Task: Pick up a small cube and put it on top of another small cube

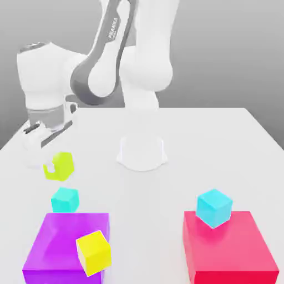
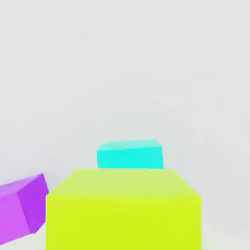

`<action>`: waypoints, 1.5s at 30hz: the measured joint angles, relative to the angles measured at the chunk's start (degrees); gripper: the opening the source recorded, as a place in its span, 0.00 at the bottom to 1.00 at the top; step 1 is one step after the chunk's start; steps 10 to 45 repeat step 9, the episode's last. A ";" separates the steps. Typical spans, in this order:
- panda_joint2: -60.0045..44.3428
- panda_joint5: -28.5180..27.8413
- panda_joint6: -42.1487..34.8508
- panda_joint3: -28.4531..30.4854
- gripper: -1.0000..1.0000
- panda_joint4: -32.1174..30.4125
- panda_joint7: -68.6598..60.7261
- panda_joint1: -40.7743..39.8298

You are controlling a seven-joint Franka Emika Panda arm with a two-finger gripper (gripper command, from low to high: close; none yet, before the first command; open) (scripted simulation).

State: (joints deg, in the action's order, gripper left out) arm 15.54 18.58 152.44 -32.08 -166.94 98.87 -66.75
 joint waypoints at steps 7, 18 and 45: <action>-14.50 -16.85 14.09 -1.53 1.00 -0.39 11.73 -5.48; -14.50 -16.85 14.09 -1.53 1.00 -0.39 11.73 -5.67; -14.50 -16.85 14.09 -1.53 1.00 -0.39 11.73 -5.67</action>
